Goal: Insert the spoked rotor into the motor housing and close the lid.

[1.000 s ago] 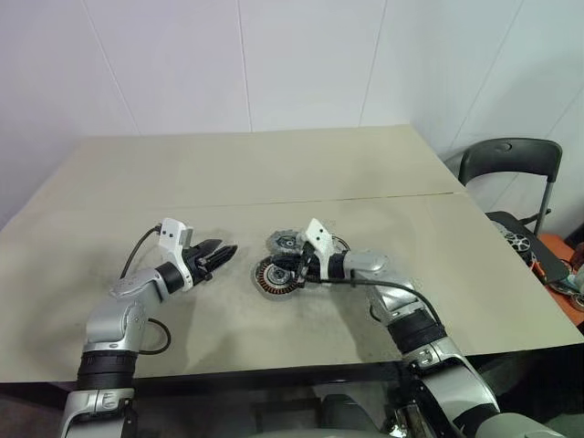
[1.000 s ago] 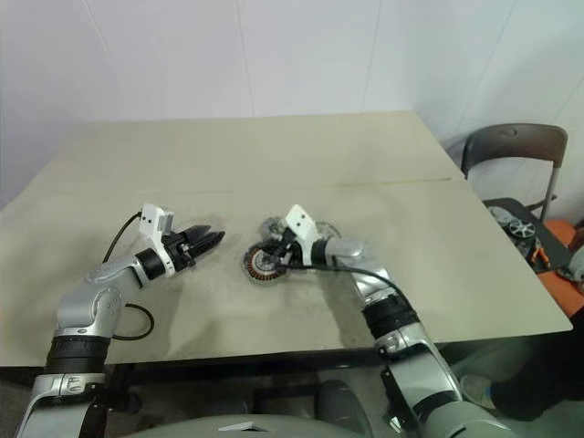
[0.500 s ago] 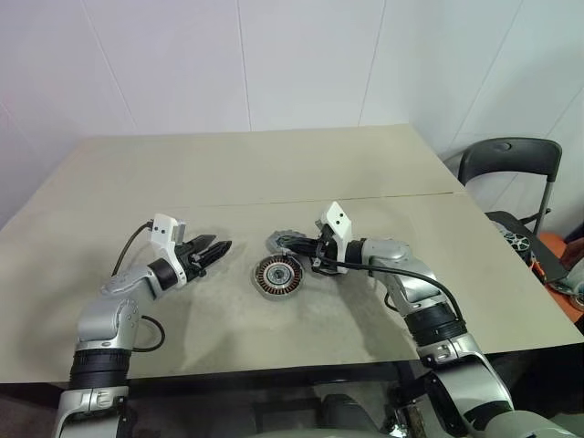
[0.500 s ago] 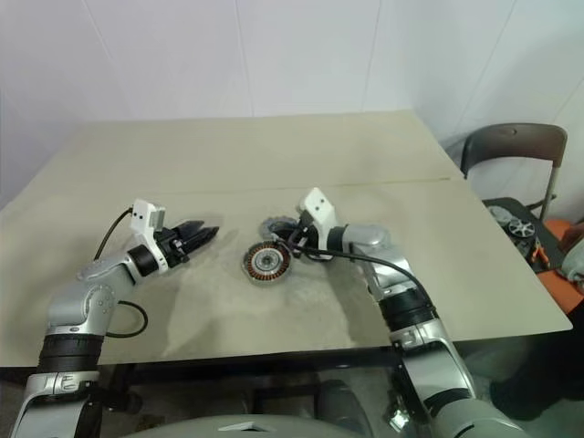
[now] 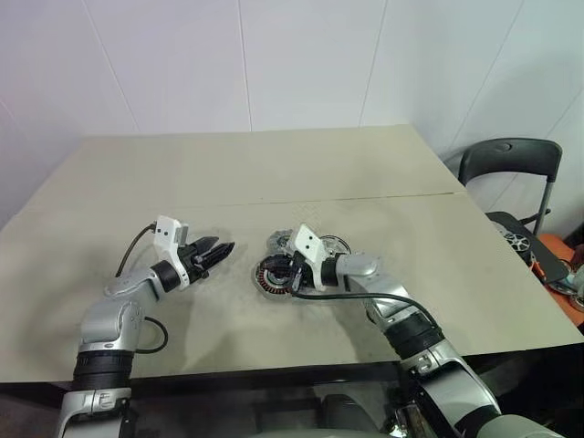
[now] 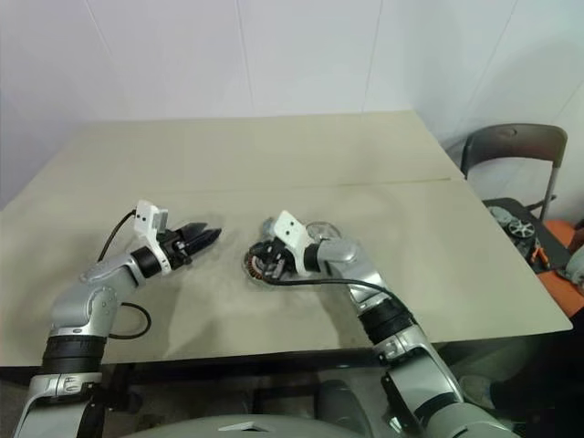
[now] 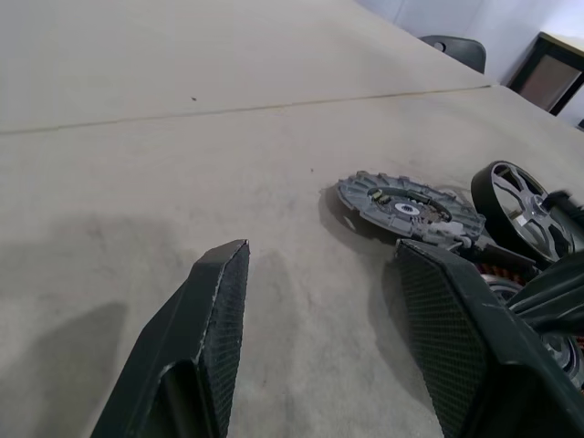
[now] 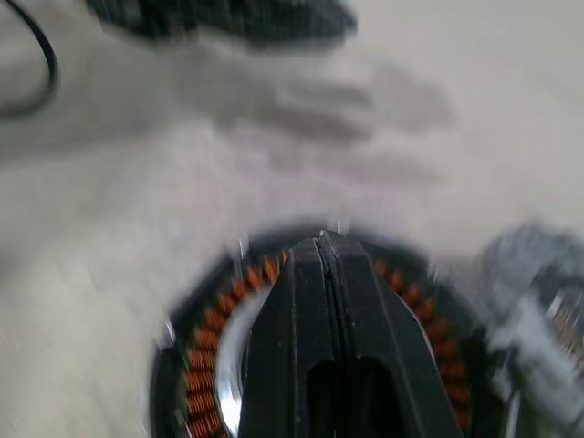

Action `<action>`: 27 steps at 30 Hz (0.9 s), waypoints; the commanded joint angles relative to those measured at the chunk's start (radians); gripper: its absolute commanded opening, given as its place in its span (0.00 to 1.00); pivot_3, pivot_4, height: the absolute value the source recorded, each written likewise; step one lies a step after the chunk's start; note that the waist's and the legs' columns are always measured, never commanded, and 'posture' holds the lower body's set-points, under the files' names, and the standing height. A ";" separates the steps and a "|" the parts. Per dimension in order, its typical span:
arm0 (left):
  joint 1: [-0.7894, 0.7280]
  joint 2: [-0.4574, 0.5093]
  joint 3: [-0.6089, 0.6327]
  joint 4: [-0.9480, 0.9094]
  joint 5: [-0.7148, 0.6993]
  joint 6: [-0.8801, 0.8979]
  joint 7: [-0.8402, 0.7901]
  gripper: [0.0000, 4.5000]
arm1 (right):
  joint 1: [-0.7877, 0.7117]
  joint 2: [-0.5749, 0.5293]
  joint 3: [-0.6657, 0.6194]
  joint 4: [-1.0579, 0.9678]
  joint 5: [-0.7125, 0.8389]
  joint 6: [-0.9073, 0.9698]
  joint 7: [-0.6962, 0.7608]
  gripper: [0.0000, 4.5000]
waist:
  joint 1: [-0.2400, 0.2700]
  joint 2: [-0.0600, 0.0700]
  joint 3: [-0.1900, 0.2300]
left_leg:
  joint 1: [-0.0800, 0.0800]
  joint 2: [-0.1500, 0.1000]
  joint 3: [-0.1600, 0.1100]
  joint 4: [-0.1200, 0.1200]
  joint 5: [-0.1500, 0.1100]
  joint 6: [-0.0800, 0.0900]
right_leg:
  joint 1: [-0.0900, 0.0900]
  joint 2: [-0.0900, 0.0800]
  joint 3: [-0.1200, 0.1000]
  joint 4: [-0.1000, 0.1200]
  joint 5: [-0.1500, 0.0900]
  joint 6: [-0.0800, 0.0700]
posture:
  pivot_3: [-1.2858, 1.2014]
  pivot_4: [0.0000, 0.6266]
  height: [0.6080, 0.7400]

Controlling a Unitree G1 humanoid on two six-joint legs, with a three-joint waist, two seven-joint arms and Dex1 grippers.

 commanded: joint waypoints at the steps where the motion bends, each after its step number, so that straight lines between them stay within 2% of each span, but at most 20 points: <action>1: -0.007 0.004 0.006 -0.044 -0.009 -0.006 0.006 0.61 | 0.005 -0.018 0.028 0.070 -0.073 -0.066 -0.035 0.01 | 0.000 0.000 0.000 | 0.001 0.000 0.000 0.000 0.000 0.000 | 0.001 0.000 0.000 0.000 0.000 0.000 | 0.52 0.00 1.00; 7: -0.005 0.001 0.001 -0.049 -0.007 -0.002 0.011 0.61 | 0.026 0.000 -0.043 0.009 0.012 0.003 -0.024 0.01 | 0.001 0.000 0.000 | 0.003 0.000 -0.001 0.001 0.000 0.000 | 0.003 0.000 0.000 0.000 -0.001 0.001 | 0.52 0.00 1.00; 11: -0.014 0.000 -0.004 -0.038 -0.004 -0.004 0.008 0.61 | 0.020 0.038 -0.141 -0.124 0.194 0.183 0.022 0.01 | 0.002 0.000 0.000 | 0.001 0.000 -0.003 0.001 0.000 0.000 | 0.002 0.000 0.000 0.000 -0.001 0.001 | 0.52 0.00 1.00; 15: -0.026 -0.003 -0.006 -0.023 0.001 -0.008 0.005 0.61 | -0.015 0.052 -0.195 -0.157 0.263 0.264 0.007 0.01 | 0.000 0.000 0.000 | 0.001 0.000 -0.003 0.000 0.000 0.000 | 0.001 0.000 0.000 0.000 0.001 0.000 | 0.52 0.00 1.00; 18: -0.029 -0.004 -0.006 -0.020 0.003 -0.009 0.003 0.61 | -0.028 0.054 -0.198 -0.143 0.254 0.254 -0.014 0.01 | 0.000 0.000 0.000 | 0.001 0.000 -0.002 0.000 0.000 0.000 | 0.001 0.000 0.000 0.000 0.000 0.000 | 0.52 0.00 1.00; 24: -0.022 -0.006 -0.003 -0.039 -0.004 -0.003 0.005 0.61 | 0.015 -0.011 -0.042 -0.065 0.054 0.096 -0.037 0.01 | 0.001 0.000 0.000 | 0.000 0.000 0.000 -0.001 0.000 0.000 | 0.000 0.000 0.000 0.000 -0.001 0.002 | 0.52 0.00 1.00; 27: -0.023 -0.007 -0.001 -0.043 -0.006 -0.001 0.008 0.61 | 0.030 -0.017 -0.023 -0.047 0.028 0.068 -0.037 0.01 | 0.000 0.000 0.000 | 0.000 0.000 0.000 -0.001 0.000 0.000 | 0.000 0.000 0.000 0.000 -0.001 0.001 | 0.52 0.00 1.00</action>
